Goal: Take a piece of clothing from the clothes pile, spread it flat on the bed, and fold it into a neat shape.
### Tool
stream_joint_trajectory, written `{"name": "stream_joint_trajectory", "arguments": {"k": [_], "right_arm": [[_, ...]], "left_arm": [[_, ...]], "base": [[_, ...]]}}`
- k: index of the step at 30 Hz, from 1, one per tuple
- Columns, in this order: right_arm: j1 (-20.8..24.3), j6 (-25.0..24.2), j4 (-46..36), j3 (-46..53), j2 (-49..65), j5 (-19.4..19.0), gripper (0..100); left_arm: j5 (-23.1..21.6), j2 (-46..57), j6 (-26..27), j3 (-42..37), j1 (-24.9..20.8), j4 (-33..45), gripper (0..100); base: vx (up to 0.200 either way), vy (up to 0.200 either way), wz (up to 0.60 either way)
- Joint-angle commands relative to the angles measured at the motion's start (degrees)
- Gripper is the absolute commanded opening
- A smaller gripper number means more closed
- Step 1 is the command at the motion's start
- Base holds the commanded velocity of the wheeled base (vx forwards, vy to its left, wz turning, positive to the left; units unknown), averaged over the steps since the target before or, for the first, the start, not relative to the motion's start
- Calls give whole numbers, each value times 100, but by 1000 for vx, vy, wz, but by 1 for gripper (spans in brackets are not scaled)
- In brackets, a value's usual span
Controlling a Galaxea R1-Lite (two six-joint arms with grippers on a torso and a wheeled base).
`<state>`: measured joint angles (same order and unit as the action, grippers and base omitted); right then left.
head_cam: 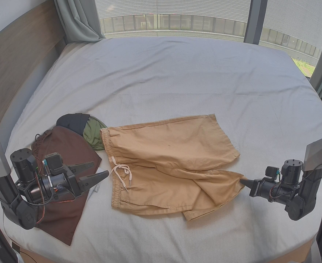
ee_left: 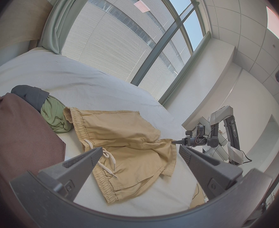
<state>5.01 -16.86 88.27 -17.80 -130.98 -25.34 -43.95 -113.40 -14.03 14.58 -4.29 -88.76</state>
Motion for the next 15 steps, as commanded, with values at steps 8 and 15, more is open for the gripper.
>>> {"name": "stream_joint_trajectory", "arguments": {"k": [8,15], "right_arm": [[-9,-2,15,-725,-42,188,0],[-79,16,15,-910,-33,249,0]], "left_arm": [[0,-7,-12,-8,-28,-1,100],[0,-16,-12,-8,-28,-1,100]], "base": [[0,0,0],[0,0,0]]}}
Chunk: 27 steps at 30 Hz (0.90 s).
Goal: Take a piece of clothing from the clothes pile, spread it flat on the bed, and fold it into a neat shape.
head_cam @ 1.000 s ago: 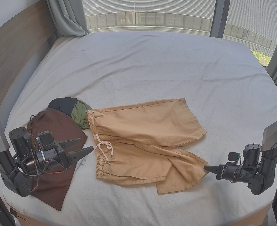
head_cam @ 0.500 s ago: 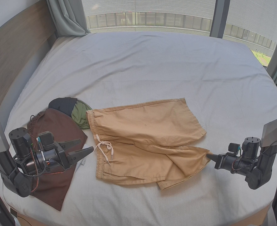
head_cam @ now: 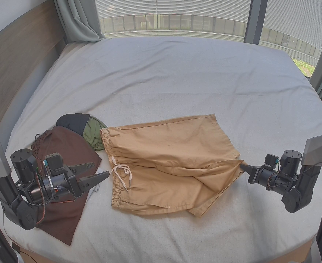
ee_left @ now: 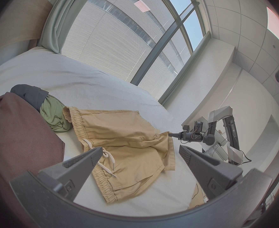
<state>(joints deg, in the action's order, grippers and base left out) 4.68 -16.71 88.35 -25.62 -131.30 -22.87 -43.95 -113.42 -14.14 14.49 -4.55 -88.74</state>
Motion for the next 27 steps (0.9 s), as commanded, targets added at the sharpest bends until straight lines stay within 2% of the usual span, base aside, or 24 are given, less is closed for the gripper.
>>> {"name": "stream_joint_trajectory", "arguments": {"k": [1,11,27], "right_arm": [[-64,1,7,-180,-9,11,0],[-196,10,7,-566,-79,81,0],[-29,81,34,-1199,-660,292,0]], "left_arm": [[0,-13,-1,1,-2,-3,100],[0,-13,-1,1,-2,-3,100],[9,-92,25,10,-20,-3,100]], "base": [[0,0,0],[0,0,0],[0,0,0]]}}
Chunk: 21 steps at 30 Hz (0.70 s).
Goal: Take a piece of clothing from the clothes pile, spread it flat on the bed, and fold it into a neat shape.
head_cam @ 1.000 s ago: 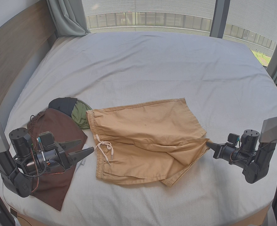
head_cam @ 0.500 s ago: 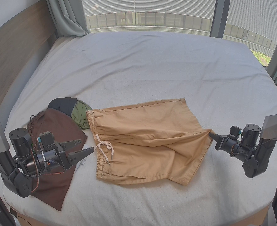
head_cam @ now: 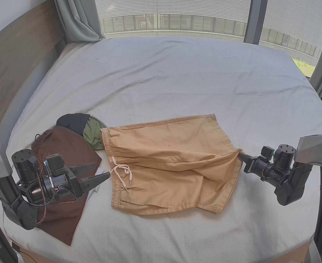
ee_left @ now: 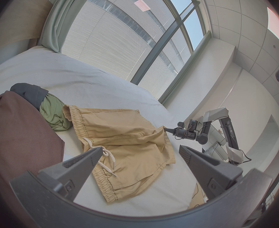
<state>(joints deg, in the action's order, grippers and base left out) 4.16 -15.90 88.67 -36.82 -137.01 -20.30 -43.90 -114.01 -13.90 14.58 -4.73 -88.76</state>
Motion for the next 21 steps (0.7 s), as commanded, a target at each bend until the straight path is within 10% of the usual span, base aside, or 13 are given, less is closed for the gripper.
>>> {"name": "stream_joint_trajectory", "arguments": {"k": [1,6,7,21], "right_arm": [[24,-1,1,-107,-107,70,0],[15,-1,1,-107,-89,87,0],[15,-1,1,-107,-71,87,100],[490,43,-43,1642,746,-27,100]], "left_arm": [[-5,-34,1,1,-2,-1,100],[4,-34,1,1,-2,-1,100],[4,-34,1,1,-2,-10,100],[4,-34,10,1,-10,-10,100]], "base": [[0,0,0],[0,0,0],[0,0,0],[0,0,0]]}}
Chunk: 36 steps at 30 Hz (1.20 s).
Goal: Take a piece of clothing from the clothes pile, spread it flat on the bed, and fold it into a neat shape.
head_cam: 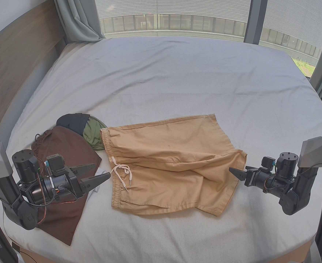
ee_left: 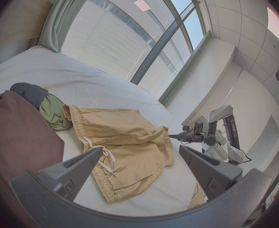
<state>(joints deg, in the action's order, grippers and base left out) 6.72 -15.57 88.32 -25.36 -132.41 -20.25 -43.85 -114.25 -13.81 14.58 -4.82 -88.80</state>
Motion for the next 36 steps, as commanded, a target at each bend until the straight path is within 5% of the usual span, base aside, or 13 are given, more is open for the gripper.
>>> {"name": "stream_joint_trajectory", "arguments": {"k": [1,36], "right_arm": [[286,10,-8,593,286,-41,100],[1218,-69,10,1367,-303,-401,100]], "left_arm": [[-1,-10,1,1,-2,-6,100],[-1,-18,10,-8,7,-6,100]], "base": [[0,0,0],[0,0,0]]}}
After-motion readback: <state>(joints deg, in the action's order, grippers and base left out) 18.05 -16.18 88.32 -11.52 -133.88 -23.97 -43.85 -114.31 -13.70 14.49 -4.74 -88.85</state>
